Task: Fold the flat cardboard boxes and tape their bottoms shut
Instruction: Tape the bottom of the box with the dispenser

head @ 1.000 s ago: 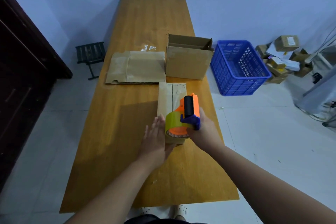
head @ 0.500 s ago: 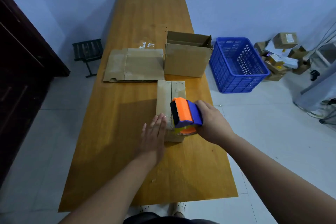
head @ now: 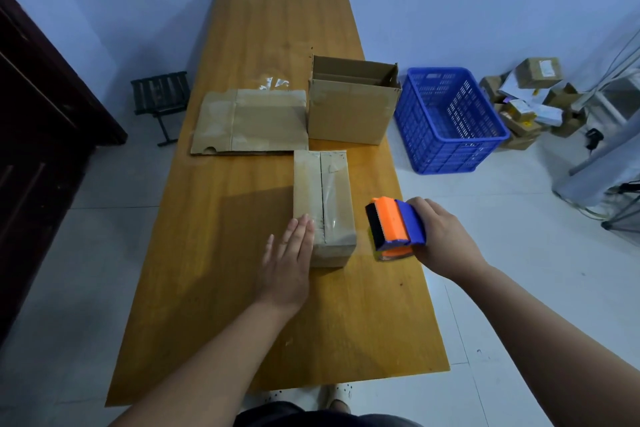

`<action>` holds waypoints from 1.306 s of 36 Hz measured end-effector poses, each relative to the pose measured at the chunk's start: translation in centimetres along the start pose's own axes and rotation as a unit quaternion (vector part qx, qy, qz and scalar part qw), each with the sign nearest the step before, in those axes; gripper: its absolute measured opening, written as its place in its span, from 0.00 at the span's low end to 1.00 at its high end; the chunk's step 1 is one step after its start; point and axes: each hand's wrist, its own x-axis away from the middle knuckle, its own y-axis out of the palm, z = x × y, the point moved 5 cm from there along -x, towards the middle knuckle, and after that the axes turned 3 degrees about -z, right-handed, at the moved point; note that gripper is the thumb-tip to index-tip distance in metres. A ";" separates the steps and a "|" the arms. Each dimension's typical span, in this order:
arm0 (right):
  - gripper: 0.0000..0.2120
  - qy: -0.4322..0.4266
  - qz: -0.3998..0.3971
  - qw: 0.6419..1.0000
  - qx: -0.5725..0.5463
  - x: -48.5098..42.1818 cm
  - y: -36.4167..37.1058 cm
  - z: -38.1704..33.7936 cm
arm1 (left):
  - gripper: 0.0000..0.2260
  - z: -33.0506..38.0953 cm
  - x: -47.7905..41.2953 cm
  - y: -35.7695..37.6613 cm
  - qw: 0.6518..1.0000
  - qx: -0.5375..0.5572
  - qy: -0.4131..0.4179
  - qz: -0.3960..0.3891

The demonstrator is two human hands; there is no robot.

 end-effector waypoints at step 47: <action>0.20 -0.024 -0.018 0.999 -0.040 -1.9 2.1 5.4 | 0.31 3.4 -9.8 -0.8 0.973 -0.131 0.088 -0.171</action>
